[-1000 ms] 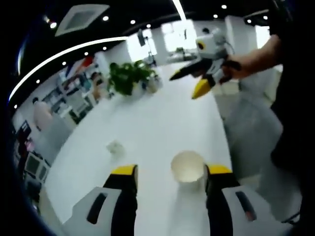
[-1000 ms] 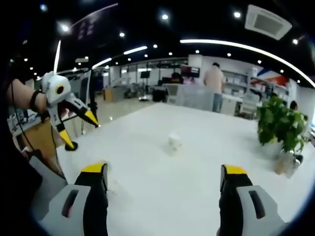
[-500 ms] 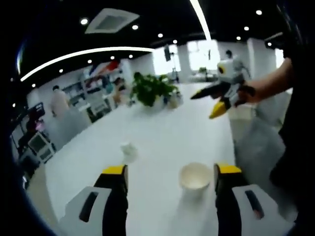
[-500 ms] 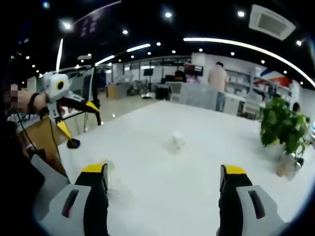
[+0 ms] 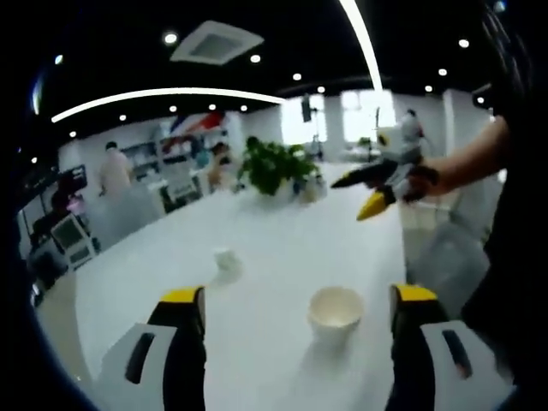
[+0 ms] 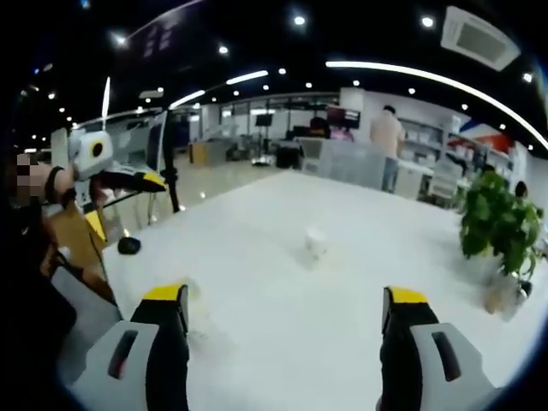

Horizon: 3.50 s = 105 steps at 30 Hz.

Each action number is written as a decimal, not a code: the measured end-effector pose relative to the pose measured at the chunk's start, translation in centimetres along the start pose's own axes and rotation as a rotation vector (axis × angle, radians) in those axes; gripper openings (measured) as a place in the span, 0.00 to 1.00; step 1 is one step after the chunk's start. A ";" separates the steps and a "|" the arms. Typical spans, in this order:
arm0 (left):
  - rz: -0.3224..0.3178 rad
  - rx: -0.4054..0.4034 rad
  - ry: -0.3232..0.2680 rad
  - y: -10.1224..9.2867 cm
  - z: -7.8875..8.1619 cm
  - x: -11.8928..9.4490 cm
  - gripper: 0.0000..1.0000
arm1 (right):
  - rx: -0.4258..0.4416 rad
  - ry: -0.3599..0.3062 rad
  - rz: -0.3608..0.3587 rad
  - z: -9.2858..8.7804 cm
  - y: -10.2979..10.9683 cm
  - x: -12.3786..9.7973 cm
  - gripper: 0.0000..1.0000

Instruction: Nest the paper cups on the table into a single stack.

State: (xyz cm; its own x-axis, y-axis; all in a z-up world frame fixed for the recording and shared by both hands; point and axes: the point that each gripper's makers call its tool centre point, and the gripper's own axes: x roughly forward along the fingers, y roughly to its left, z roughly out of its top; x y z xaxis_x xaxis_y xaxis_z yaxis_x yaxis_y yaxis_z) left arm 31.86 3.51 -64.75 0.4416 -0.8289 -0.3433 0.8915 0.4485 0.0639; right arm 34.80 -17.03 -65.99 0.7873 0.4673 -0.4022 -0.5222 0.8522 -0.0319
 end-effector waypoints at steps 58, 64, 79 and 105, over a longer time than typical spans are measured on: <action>0.205 -0.162 0.045 2.6 -5.1 -3.0 1.00 | -0.110 0.192 0.178 -0.4 -7.5 27.8 0.62; 0.212 -0.173 0.044 2.6 -5.5 -3.2 1.00 | -0.114 0.222 0.203 -1.5 -7.2 28.7 0.50; 0.212 -0.163 0.078 2.3 -6.2 -3.8 1.00 | -0.086 0.247 0.256 -2.5 -6.8 28.3 0.34; 0.158 -0.116 0.064 1.9 -4.6 -4.1 0.98 | -0.030 0.046 0.267 6.4 -3.7 18.3 0.33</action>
State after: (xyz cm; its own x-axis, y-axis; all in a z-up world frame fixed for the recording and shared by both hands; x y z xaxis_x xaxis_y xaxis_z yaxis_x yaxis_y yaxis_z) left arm 31.25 9.33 -67.53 0.5648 -0.7238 -0.3964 0.7921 0.6102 0.0147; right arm 53.20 -10.10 -67.33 0.6053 0.6625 -0.4412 -0.7192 0.6927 0.0535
